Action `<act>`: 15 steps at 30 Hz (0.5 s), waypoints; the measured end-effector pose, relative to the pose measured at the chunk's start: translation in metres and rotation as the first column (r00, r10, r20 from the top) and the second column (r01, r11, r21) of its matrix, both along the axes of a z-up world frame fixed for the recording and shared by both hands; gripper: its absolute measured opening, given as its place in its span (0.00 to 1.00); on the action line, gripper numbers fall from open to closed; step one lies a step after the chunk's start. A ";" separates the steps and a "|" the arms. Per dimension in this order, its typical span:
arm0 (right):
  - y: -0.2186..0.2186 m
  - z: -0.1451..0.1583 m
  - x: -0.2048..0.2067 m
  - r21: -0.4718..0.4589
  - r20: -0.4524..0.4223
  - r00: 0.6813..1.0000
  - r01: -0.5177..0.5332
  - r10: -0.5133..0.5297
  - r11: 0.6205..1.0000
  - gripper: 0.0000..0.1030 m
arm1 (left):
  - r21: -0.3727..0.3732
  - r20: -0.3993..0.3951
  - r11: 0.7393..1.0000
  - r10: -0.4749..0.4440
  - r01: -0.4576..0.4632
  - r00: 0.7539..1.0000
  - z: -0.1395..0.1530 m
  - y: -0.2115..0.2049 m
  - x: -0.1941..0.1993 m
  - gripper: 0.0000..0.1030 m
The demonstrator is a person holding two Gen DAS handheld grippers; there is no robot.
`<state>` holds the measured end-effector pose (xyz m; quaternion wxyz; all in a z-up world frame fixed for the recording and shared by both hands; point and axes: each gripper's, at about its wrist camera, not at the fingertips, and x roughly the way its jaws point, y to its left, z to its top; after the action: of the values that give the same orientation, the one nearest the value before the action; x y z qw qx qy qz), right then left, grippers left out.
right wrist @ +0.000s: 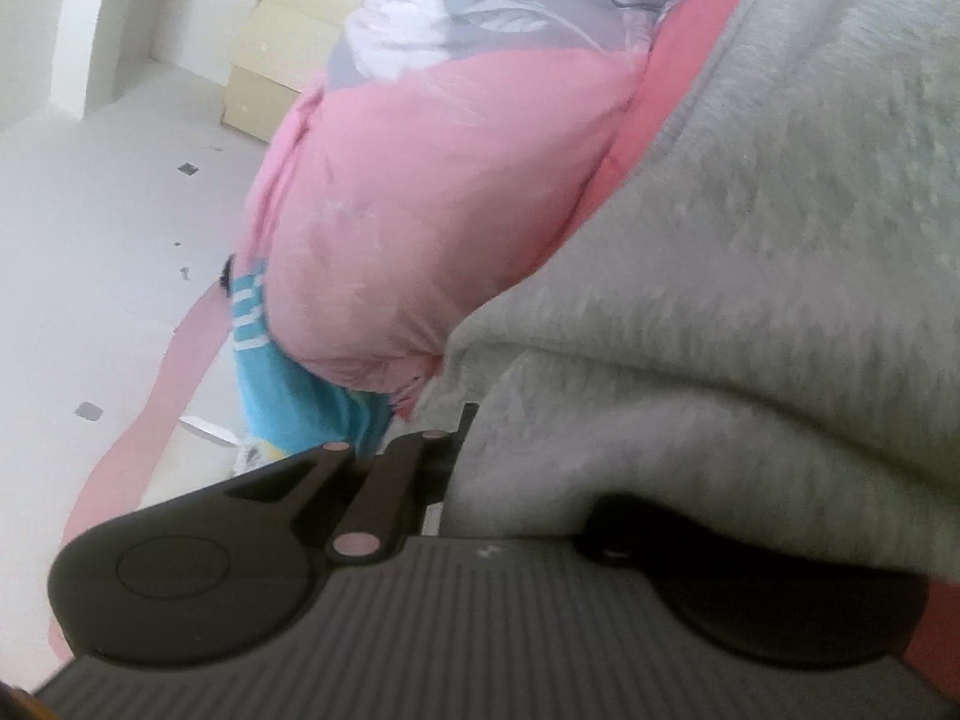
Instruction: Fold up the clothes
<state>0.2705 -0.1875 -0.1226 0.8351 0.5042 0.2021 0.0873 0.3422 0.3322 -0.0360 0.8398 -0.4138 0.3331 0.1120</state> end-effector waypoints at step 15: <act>0.015 0.015 -0.087 0.055 -0.030 0.991 -0.131 0.133 0.990 0.05 | -0.012 -0.059 1.000 0.014 -0.015 0.998 0.000 0.035 -0.113 0.23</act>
<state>0.1833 -0.1725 -0.1075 0.8102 0.5133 0.2467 0.1391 0.2289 0.3673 -0.0361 0.8262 -0.4182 0.3552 0.1280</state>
